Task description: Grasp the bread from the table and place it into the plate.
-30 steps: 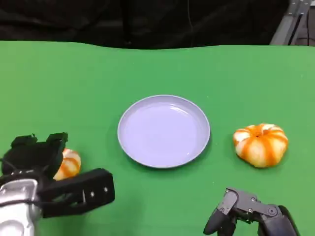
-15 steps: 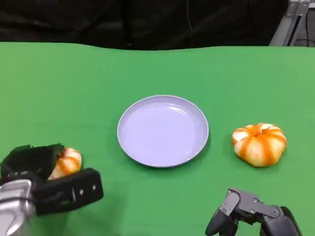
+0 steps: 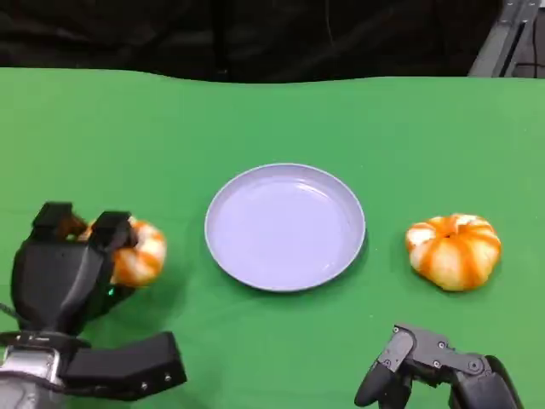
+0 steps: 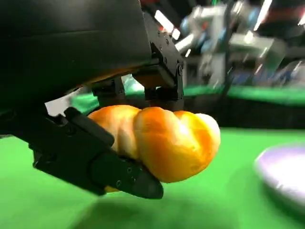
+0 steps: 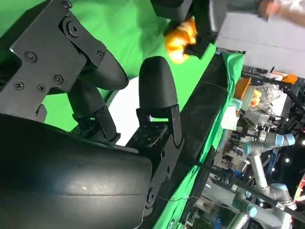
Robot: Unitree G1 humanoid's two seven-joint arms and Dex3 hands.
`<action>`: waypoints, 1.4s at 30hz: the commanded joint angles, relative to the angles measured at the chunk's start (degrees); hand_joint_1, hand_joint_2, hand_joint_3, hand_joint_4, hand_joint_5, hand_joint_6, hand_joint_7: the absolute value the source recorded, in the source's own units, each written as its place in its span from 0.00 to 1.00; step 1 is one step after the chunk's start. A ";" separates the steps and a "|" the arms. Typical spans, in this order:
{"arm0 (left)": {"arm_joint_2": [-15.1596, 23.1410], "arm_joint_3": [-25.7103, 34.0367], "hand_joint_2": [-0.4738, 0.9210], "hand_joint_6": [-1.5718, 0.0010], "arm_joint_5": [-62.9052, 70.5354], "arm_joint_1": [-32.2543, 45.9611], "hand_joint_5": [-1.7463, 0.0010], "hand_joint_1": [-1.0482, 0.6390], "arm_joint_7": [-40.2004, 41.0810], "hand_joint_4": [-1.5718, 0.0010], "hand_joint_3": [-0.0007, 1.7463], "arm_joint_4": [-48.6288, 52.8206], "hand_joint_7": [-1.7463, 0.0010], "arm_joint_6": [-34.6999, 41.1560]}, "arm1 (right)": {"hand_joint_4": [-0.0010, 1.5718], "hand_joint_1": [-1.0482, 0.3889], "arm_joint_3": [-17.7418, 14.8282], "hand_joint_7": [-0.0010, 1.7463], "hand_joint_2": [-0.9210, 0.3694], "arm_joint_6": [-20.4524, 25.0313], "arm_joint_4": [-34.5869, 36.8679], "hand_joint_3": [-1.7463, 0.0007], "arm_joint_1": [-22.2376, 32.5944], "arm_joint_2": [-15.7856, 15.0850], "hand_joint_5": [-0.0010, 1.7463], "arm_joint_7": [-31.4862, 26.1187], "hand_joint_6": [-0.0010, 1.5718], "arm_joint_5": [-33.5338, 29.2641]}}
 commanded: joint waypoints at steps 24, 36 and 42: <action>-11.30 -6.11 0.47 0.47 -0.21 -14.98 0.00 0.53 -2.90 0.35 0.74 1.26 0.00 -2.33 | 0.51 0.72 1.26 0.81 0.55 -0.60 -0.43 0.09 1.26 -0.22 1.00 -0.46 0.52 0.00; -19.83 -7.97 0.98 0.96 -5.95 -26.04 0.89 0.26 -48.10 0.98 0.12 5.37 0.88 16.54 | 0.51 0.72 2.26 0.81 0.56 -0.28 -1.66 0.09 2.41 -0.12 0.99 -1.01 0.52 -0.91; -19.94 -7.83 1.00 1.00 -6.47 -25.48 1.00 0.16 -53.66 1.00 0.16 2.60 0.95 19.39 | 0.51 0.72 2.48 0.81 0.55 0.29 -2.07 0.10 2.70 -0.18 0.99 -1.06 0.52 -0.83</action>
